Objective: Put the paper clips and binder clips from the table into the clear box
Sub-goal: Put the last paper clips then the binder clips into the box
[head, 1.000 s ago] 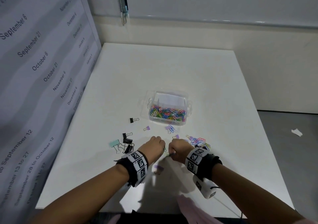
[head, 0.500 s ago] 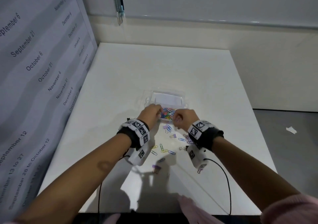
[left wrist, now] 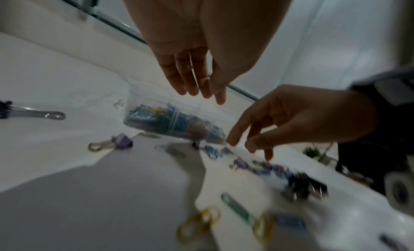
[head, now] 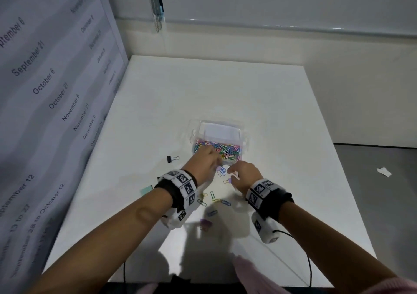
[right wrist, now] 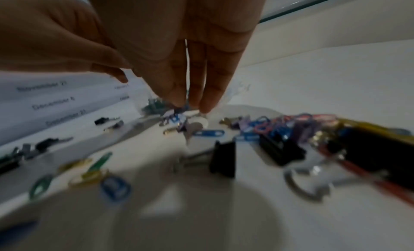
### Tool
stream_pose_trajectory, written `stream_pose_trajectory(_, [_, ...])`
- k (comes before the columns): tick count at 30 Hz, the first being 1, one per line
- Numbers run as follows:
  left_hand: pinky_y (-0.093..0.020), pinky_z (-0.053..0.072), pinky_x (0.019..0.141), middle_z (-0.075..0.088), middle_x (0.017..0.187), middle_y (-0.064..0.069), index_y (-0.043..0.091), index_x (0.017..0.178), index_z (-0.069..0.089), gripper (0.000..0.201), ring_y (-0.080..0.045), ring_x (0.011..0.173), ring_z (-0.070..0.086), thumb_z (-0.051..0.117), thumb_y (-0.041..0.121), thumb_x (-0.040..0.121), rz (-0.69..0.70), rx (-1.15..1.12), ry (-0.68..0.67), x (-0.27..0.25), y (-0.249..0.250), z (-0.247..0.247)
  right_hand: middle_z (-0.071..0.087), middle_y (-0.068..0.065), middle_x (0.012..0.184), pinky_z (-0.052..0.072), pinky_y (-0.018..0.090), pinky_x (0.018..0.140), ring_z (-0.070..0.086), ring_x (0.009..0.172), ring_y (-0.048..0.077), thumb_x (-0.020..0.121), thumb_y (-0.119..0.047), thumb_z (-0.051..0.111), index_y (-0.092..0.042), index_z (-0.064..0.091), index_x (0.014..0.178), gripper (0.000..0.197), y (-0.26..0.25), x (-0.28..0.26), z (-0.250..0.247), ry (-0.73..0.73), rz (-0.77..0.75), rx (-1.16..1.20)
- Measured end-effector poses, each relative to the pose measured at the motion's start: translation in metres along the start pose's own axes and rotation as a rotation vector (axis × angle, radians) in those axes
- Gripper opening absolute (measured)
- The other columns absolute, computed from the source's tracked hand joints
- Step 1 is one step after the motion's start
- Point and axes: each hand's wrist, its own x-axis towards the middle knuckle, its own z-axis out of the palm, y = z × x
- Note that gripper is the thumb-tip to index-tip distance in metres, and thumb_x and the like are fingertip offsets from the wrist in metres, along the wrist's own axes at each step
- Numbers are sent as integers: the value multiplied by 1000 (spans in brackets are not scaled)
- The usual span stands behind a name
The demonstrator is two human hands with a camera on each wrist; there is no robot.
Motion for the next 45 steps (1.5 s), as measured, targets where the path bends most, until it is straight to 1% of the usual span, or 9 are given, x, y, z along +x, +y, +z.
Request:
stream_pose_trajectory(2, [-38,43,93,53,115,-19,1,111,62,26,-31,109,49,45,4,92,46,112,-123,-8,-1,12,52,10,130,37,33,102,47,122,29,86,-10,48,-14,56,123,38,-1,0,11,-24,-36,-39])
stream_pose_trajectory(7, [-44,41,104,39,143,-15,6,135,43,43,-30,130,41,45,6,92,33,278,-221,-15,-6,23,58,28,121,46,49,94,54,111,45,79,6,49,-2,61,117,40,-4,-2,29,134,-159,-1])
stream_pose_trajectory(12, [-48,57,64,62,111,-27,-7,107,62,34,-44,97,62,61,-6,73,115,386,-237,-22,-22,15,47,15,135,39,36,101,43,124,31,93,-4,36,-4,49,128,38,-1,-1,27,67,-181,-129])
stream_pose_trajectory(15, [-46,49,90,42,138,-20,-2,131,44,44,-36,124,45,46,-1,86,49,405,-242,-24,-22,10,46,14,136,42,39,102,42,125,30,93,-5,36,-2,48,128,38,-2,-4,29,31,-204,-176])
stream_pose_trajectory(20, [-42,39,105,31,145,-14,8,141,31,59,-31,128,38,53,4,86,-82,299,-250,-26,-26,14,66,22,89,57,36,51,65,69,37,59,9,61,6,65,88,29,-7,-15,46,-9,-385,-196])
stream_pose_trajectory(25, [-38,43,97,42,130,-11,10,134,39,55,-27,116,43,54,1,82,-115,277,-246,-41,-40,15,67,20,100,57,43,78,64,90,36,70,10,55,2,67,95,29,-8,-26,48,-7,-503,-175])
stream_pose_trajectory(29, [-45,46,91,49,123,-18,-2,115,55,34,-34,108,48,47,-2,82,-24,285,-213,-56,-43,19,70,17,85,58,38,65,65,73,36,54,14,69,-1,70,91,40,6,-26,45,104,-420,-127])
stream_pose_trajectory(34, [-41,47,92,52,124,-16,2,117,56,32,-34,108,51,49,8,86,59,299,-210,-69,-34,25,58,16,117,43,43,92,48,107,34,83,-14,59,-7,59,118,35,9,-22,31,8,-290,-162])
stream_pose_trajectory(45, [-40,33,107,32,150,-11,6,140,35,52,-29,134,34,43,4,88,4,367,-230,-50,-30,19,61,10,114,38,32,93,48,111,28,87,-21,54,-15,64,105,22,5,-9,17,-84,-172,-126])
